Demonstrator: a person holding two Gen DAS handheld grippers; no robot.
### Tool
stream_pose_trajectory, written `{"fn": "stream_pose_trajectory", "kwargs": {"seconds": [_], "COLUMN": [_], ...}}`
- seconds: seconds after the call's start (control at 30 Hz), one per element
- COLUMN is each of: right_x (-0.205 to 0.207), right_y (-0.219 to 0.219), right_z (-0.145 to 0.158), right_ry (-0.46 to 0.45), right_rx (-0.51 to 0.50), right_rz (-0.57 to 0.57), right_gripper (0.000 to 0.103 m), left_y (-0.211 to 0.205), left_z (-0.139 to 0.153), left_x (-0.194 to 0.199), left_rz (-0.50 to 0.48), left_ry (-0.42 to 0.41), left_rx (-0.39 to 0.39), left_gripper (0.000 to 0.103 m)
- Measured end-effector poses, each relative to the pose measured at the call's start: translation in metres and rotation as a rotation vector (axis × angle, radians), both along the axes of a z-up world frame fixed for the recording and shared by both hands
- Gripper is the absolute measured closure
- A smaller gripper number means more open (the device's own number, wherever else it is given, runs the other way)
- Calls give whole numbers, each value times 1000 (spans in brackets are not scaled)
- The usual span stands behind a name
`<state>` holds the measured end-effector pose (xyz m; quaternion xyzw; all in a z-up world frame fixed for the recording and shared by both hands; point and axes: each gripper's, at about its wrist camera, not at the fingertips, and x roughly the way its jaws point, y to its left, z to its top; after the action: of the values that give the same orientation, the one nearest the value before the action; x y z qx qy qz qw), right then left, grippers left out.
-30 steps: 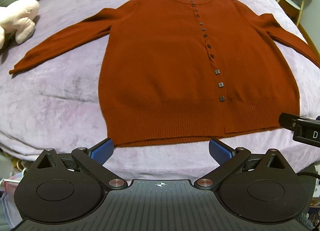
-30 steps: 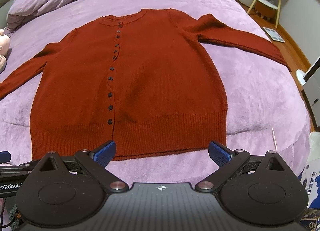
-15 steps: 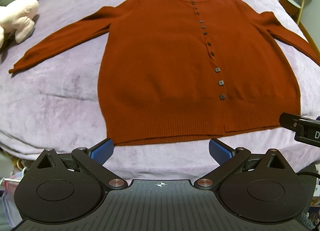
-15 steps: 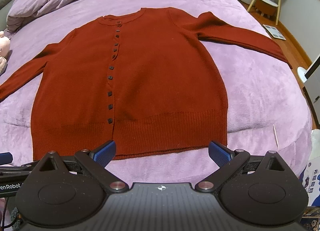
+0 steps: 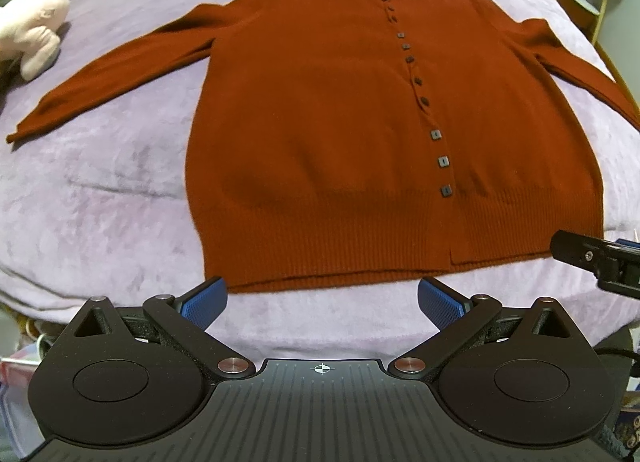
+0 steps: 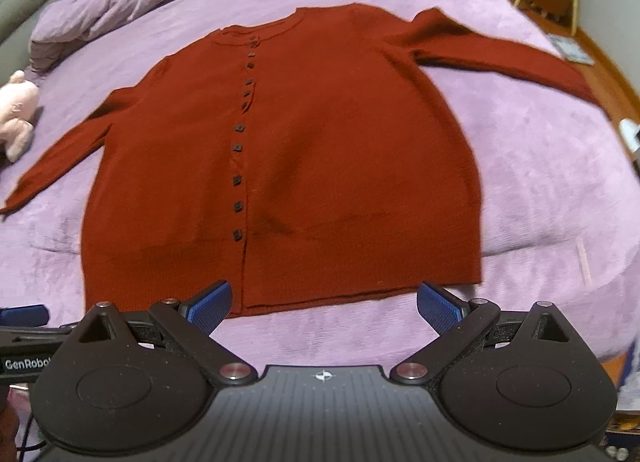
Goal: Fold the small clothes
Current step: 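Grasp the cardigan sleeve cuff with the right gripper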
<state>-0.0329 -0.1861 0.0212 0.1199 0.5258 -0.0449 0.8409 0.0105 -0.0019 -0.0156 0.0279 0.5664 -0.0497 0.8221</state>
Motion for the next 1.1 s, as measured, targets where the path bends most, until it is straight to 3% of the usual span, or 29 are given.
{"fn": "stream_pose_trajectory", "kwargs": {"seconds": [0.13, 0.23, 0.3, 0.33, 0.47, 0.57, 0.63, 0.73, 0.8, 0.9, 0.97, 1.03, 1.1], "right_x": [7, 14, 17, 23, 62, 74, 77, 77, 77, 86, 92, 97, 98], "right_y": [-33, -82, -123, -146, -243, -317, -358, -400, -416, -427, -431, -436, -442], "right_z": [-10, -9, -11, -13, -30, -55, -76, -109, -127, -140, -145, -147, -146], "right_ry": [-108, -325, -505, -553, -481, -470, -449, -432, -464, -509, -511, -508, -500], "right_rx": [106, 76, 38, 12, -17, 133, 250, 383, 473, 522, 514, 498, 497], "right_rz": [-20, -122, -213, -272, -488, -684, -819, -997, -1063, -1122, -1118, -1121, -1128], "right_gripper": [5, 5, 4, 4, 7, 26, 55, 66, 68, 69, 76, 94, 96], "left_y": [6, 9, 11, 12, 16, 5, -3, -12, -14, -15, -14, -12, -9], "left_z": [-1, 0, -1, -3, -22, -36, -47, -60, -69, -79, -82, -84, -86], "left_x": [14, 32, 46, 53, 93, 118, 129, 144, 154, 161, 162, 161, 161], "left_rz": [18, 48, 50, 50, 130, 161, 160, 158, 164, 171, 173, 171, 161], "left_ry": [-39, -107, -149, -159, -107, -110, -135, -136, -121, -105, -103, -103, -103], "left_rx": [-41, -49, -83, -115, -230, -156, -109, -101, -113, -126, -128, -131, -142], "left_gripper": [0, 0, 0, 0, 0, 0, 0, 0, 0, 0, 0, 0, 0]}}
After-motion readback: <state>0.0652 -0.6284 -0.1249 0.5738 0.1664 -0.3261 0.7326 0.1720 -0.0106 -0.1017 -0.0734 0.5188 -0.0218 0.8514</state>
